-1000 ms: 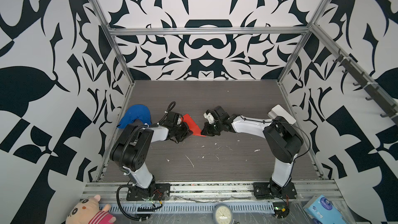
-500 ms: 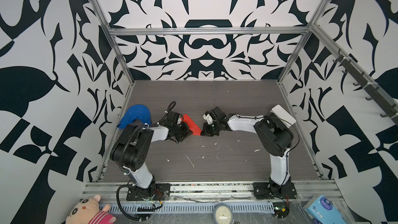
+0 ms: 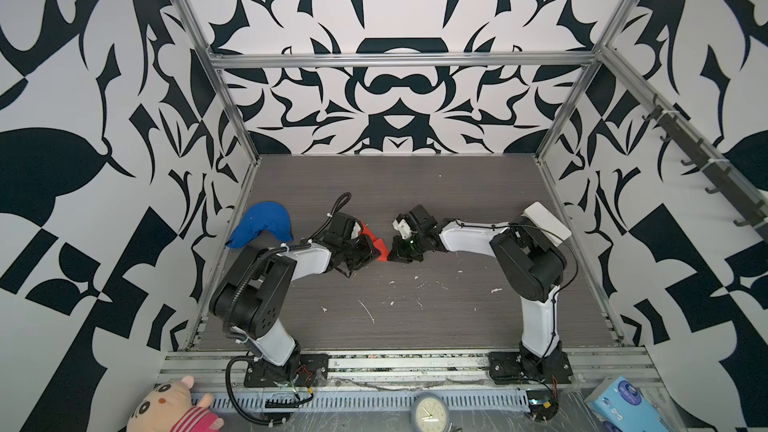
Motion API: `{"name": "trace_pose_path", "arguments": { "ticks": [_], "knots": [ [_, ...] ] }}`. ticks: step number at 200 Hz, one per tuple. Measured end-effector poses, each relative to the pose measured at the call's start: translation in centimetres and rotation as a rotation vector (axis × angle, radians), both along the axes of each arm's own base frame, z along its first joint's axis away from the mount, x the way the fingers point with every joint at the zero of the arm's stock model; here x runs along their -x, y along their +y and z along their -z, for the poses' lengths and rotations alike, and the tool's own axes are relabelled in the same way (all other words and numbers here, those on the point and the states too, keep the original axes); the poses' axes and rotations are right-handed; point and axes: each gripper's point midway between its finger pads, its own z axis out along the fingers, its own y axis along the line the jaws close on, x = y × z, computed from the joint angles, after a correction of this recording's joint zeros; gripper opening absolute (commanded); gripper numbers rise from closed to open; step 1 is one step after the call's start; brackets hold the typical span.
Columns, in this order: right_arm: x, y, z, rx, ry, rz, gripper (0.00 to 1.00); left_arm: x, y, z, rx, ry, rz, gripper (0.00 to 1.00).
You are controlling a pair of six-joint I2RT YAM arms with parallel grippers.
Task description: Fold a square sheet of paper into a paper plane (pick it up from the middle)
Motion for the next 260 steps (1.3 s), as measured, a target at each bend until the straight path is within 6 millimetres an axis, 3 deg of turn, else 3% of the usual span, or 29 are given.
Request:
{"name": "trace_pose_path", "arguments": {
  "ticks": [40, 110, 183, 204, 234, 260],
  "knots": [
    [0.0, 0.0, 0.0, 0.006, 0.005, 0.001, 0.0, -0.2, -0.4, 1.3, -0.029, 0.009, 0.025, 0.09],
    [0.0, -0.3, 0.0, 0.027, 0.011, 0.008, 0.0, 0.1, 0.8, 1.5, -0.128, -0.084, 0.116, 0.1],
    [-0.1, -0.4, 0.1, 0.036, 0.022, 0.011, 0.0, 0.6, 8.0, 1.6, -0.203, -0.108, 0.028, 0.1],
    [-0.1, -0.4, 0.1, 0.038, 0.026, 0.011, 0.0, 0.8, 9.3, 1.1, -0.197, -0.104, -0.008, 0.11],
    [-0.1, -0.5, 0.1, 0.039, 0.027, 0.011, 0.0, 0.4, 8.5, -1.4, -0.145, -0.156, -0.011, 0.12],
    [-0.1, -0.5, 0.1, 0.04, 0.027, 0.011, 0.0, 0.4, 5.7, -3.4, -0.112, -0.205, 0.044, 0.13]
  ]
}}
